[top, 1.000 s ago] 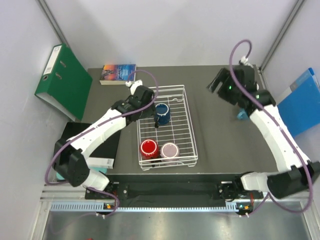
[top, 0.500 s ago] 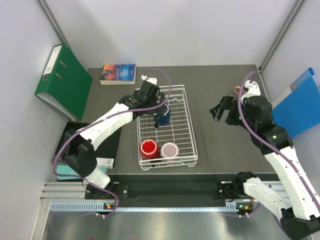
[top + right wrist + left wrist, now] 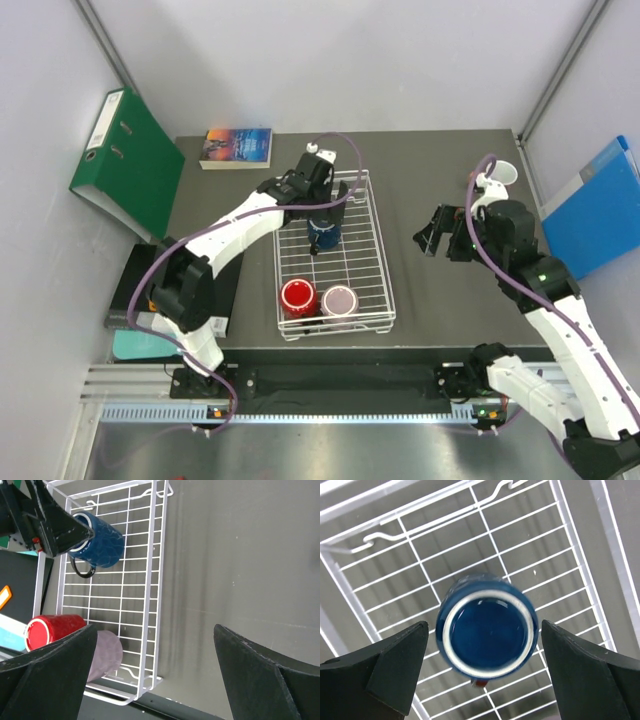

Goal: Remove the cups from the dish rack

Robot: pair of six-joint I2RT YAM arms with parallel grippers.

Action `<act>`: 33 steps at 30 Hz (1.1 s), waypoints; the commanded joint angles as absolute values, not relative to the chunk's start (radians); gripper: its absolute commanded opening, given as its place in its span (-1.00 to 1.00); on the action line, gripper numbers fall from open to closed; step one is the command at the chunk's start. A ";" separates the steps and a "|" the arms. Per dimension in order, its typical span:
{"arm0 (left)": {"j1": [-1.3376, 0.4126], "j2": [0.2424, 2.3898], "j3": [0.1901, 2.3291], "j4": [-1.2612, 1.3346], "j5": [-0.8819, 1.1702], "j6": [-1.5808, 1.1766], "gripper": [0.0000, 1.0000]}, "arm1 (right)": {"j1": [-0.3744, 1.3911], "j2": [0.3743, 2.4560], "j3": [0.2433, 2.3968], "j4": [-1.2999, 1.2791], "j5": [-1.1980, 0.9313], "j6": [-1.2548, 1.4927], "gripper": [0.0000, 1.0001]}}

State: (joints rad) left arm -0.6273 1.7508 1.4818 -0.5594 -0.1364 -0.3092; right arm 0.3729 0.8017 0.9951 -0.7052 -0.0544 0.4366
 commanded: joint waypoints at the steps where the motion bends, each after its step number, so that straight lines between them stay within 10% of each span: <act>1: -0.627 1.784 1.543 -0.542 -0.120 -0.278 0.98 | 0.391 0.805 1.016 -0.683 -0.064 0.417 0.97; 19: -0.620 1.921 1.562 -0.580 -0.132 -0.322 0.96 | 0.393 0.827 0.971 -0.681 -0.043 0.430 0.96; 23: -0.620 1.919 1.562 -0.607 -0.129 -0.325 -0.12 | 0.394 0.827 0.968 -0.681 -0.029 0.428 0.95; 24: -0.620 1.914 1.559 -0.610 -0.132 -0.327 -0.94 | 0.394 0.827 0.969 -0.678 -0.025 0.429 0.95; 33: -0.620 1.790 1.595 -0.652 -0.146 -0.353 -1.00 | 0.394 0.842 0.986 -0.676 0.038 0.411 0.94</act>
State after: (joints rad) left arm -0.6243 1.8832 1.5517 -0.5930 -0.1501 -0.3172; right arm 0.3779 0.8299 0.9684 -0.7025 -0.0132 0.4358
